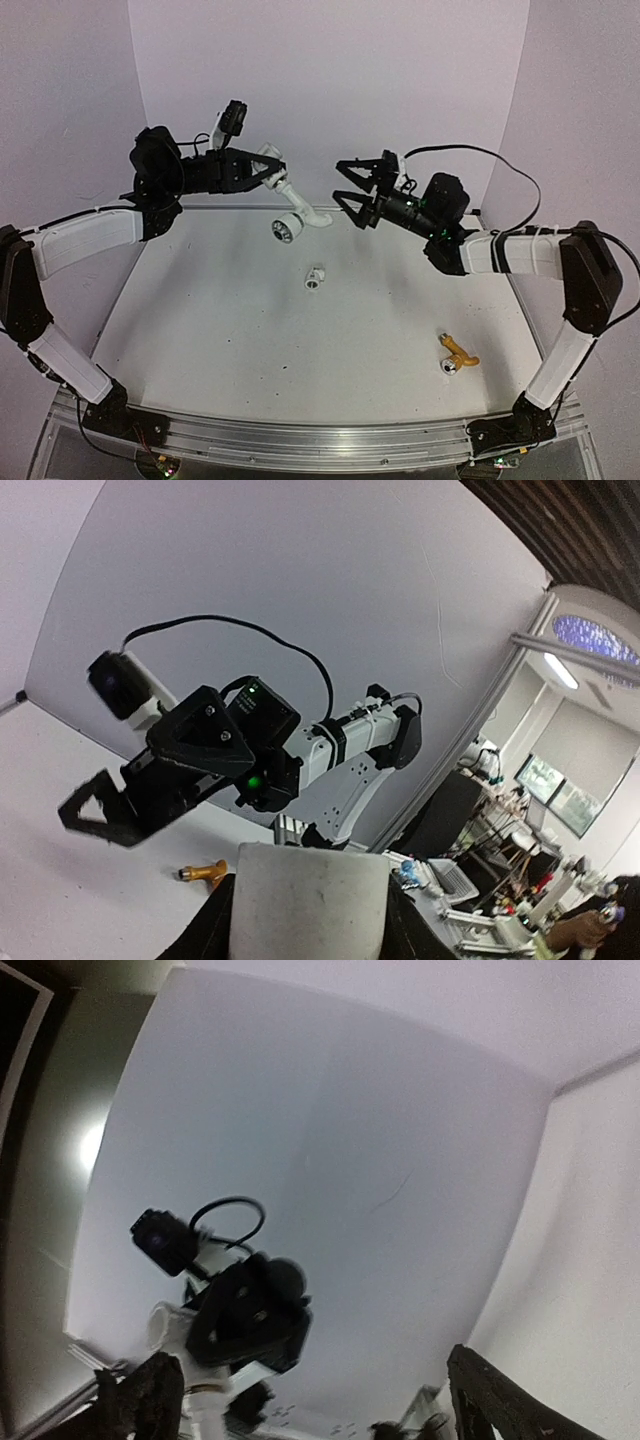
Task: Install the water faucets
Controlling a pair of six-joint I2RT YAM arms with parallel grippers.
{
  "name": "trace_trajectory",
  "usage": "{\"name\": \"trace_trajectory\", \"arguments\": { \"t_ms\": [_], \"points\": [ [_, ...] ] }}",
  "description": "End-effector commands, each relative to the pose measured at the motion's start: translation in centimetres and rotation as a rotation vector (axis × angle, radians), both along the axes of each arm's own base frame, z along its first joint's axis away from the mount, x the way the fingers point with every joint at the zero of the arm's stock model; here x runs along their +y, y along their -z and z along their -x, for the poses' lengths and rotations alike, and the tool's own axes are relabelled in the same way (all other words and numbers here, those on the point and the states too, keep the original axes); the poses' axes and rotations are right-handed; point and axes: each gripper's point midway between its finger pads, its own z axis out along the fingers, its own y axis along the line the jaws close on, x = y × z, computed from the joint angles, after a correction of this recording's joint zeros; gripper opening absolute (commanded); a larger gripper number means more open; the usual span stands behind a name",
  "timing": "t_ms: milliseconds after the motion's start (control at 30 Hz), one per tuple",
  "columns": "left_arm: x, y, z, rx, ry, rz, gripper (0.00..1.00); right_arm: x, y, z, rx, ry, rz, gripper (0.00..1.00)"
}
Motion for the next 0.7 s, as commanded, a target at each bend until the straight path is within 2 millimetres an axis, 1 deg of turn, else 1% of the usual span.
{"name": "trace_trajectory", "arguments": {
  "t_ms": [0, 33, 67, 100, 133, 267, 300, 333, 367, 433, 500, 533, 633, 667],
  "points": [
    [1.0, -3.8, -1.4, 0.182, -0.044, 0.078, 0.00, -3.8, -2.8, 0.1, -0.560, 0.314, 0.301, 0.98],
    [1.1, -3.7, -2.0, 0.229, -0.053, 0.077, 0.00, -4.2, -2.3, 0.0, -0.638, 0.348, 0.410, 0.98],
    [1.1, -3.4, -2.7, 0.284, -0.062, 0.070, 0.00, -4.5, -2.1, 0.1, -0.737, 0.371, 0.500, 0.98],
    [0.9, -2.5, -3.7, 0.369, -0.073, 0.049, 0.00, -4.7, -1.9, 0.3, -0.876, 0.390, 0.606, 0.98],
    [0.8, -2.1, -4.6, 0.424, -0.086, 0.038, 0.00, -4.7, -1.8, 1.0, -0.994, 0.393, 0.691, 0.98],
    [0.3, 0.9, -7.6, 0.657, -0.119, -0.004, 0.00, -3.4, -0.7, 4.3, -1.426, 0.330, 0.898, 0.98],
    [0.2, 1.5, -8.0, 0.688, -0.121, -0.008, 0.00, -2.7, -0.3, 5.0, -1.529, 0.327, 0.954, 0.98],
    [0.1, 1.6, -8.2, 0.702, -0.120, -0.010, 0.00, -2.3, 0.0, 5.4, -1.585, 0.328, 0.988, 0.98],
    [0.0, 1.9, -8.4, 0.716, -0.121, -0.012, 0.00, -1.5, 0.3, 6.1, -1.698, 0.331, 1.040, 0.98],
    [-0.1, 2.2, -8.7, 0.728, -0.125, -0.012, 0.00, -0.7, 0.6, 6.2, -1.784, 0.360, 1.108, 0.98],
    [-0.1, 2.4, -8.9, 0.736, -0.133, -0.010, 0.00, 0.2, 0.4, 6.7, -1.862, 0.404, 1.133, 0.98],
    [-0.1, 2.5, -9.0, 0.745, -0.133, -0.011, 0.00, 0.7, 0.0, 6.4, -1.899, 0.467, 1.158, 0.98],
    [-0.1, 2.6, -9.0, 0.751, -0.130, -0.013, 0.00, 1.9, -0.3, 6.4, -1.975, 0.518, 1.185, 0.98],
    [-0.1, 2.7, -9.0, 0.756, -0.130, -0.015, 0.00, 2.4, -0.4, 6.3, -2.015, 0.560, 1.201, 0.98]
  ]
}}
